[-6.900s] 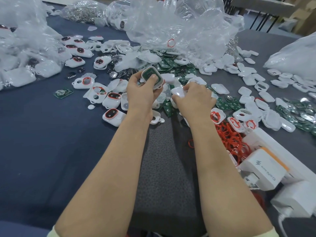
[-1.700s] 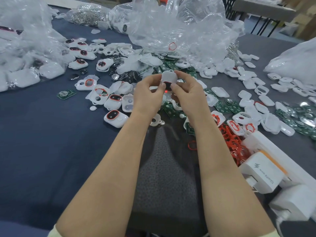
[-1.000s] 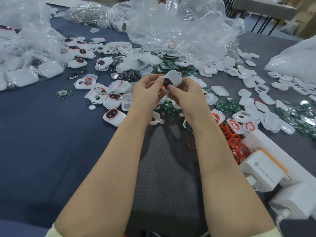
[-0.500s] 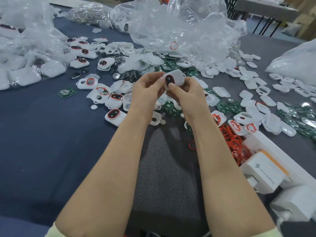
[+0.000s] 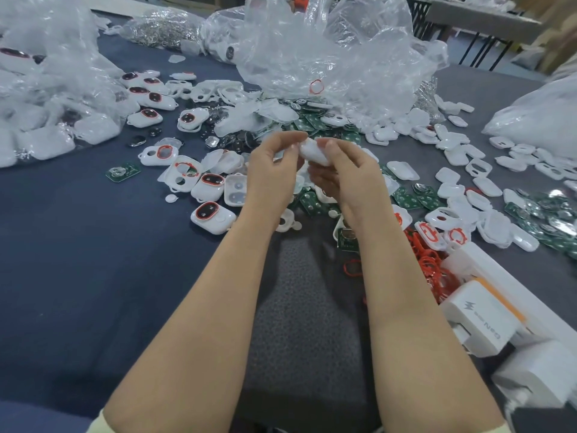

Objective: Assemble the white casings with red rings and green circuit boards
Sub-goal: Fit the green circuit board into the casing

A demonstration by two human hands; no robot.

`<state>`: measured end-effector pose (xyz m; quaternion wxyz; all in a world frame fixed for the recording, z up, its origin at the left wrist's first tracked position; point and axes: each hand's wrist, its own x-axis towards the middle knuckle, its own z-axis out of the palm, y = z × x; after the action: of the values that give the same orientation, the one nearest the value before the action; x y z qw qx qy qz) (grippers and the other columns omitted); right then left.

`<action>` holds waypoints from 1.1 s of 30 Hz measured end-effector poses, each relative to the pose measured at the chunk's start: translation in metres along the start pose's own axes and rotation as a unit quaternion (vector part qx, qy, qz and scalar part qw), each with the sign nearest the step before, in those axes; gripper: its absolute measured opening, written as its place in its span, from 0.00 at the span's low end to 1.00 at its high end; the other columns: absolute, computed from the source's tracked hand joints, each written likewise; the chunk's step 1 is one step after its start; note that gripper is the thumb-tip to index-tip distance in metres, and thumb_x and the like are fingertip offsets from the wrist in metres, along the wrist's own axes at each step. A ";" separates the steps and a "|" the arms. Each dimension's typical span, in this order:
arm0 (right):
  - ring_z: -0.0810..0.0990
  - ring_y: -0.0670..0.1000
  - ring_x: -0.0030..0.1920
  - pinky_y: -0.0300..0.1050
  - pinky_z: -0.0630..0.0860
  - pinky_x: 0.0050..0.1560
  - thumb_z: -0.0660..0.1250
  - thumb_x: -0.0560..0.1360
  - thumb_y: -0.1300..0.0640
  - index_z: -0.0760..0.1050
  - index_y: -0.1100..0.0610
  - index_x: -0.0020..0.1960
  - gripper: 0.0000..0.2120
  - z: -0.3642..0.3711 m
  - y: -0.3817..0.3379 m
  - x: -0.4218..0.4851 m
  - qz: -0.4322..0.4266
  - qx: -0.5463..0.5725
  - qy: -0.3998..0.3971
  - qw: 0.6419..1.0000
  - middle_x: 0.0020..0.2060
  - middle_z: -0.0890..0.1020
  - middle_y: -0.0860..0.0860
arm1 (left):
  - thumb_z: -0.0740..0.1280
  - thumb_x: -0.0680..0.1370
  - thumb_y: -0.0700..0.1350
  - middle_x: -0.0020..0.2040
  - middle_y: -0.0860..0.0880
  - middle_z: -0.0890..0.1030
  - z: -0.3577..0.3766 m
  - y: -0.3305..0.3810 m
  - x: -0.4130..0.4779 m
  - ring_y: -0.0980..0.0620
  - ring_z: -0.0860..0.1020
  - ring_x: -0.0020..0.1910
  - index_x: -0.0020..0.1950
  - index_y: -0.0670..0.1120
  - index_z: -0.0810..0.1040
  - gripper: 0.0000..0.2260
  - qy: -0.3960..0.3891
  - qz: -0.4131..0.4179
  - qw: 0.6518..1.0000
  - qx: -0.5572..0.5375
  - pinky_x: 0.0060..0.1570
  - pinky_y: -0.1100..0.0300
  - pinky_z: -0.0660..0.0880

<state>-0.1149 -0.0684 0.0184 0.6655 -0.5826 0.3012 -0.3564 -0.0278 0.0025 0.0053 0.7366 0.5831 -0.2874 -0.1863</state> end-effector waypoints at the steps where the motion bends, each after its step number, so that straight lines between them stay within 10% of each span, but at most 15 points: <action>1: 0.82 0.48 0.35 0.38 0.79 0.40 0.64 0.79 0.61 0.78 0.57 0.52 0.05 0.000 -0.001 0.000 -0.002 0.016 0.000 1.000 0.40 0.82 0.56 | 0.61 0.79 0.35 0.49 0.48 0.82 0.000 0.001 0.000 0.51 0.80 0.52 0.48 0.48 0.80 0.11 0.000 -0.014 1.000 -0.027 0.58 0.56 0.77; 11: 0.84 0.53 0.42 0.43 0.82 0.45 0.65 0.76 0.67 0.72 0.60 0.56 0.10 0.005 -0.003 -0.004 -0.011 0.047 -0.006 0.999 0.48 0.82 0.61 | 0.63 0.81 0.42 0.50 0.44 0.82 0.003 -0.002 0.001 0.50 0.80 0.50 0.58 0.40 0.77 0.09 -0.024 -0.089 0.994 -0.064 0.55 0.57 0.77; 18: 0.77 0.51 0.47 0.43 0.72 0.52 0.69 0.74 0.54 0.76 0.56 0.57 0.13 0.003 0.007 0.001 -0.170 -0.398 0.073 0.898 0.51 0.80 0.52 | 0.61 0.82 0.42 0.57 0.45 0.82 0.003 -0.002 -0.002 0.46 0.79 0.56 0.63 0.46 0.77 0.12 -0.024 0.003 0.990 0.137 0.58 0.45 0.77; 25: 0.77 0.41 0.42 0.23 0.68 0.41 0.67 0.77 0.58 0.80 0.56 0.53 0.06 -0.001 0.008 0.002 -0.202 -0.355 0.029 0.912 0.42 0.80 0.44 | 0.64 0.80 0.44 0.42 0.50 0.81 0.002 -0.002 -0.008 0.47 0.82 0.45 0.55 0.45 0.77 0.06 -0.021 0.080 0.960 0.268 0.49 0.53 0.77; 33: 0.79 0.49 0.40 0.45 0.77 0.46 0.67 0.77 0.57 0.75 0.53 0.45 0.02 -0.001 0.018 0.004 -0.154 -0.323 0.037 0.933 0.42 0.80 0.46 | 0.61 0.79 0.40 0.44 0.40 0.82 0.007 -0.006 -0.010 0.39 0.78 0.44 0.52 0.43 0.77 0.05 -0.023 0.130 0.924 0.358 0.45 0.46 0.75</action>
<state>-0.1112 -0.0710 0.0009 0.3669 -0.7918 0.3304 -0.3594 -0.0394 0.0022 -0.0012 0.4899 0.7610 -0.4252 0.0129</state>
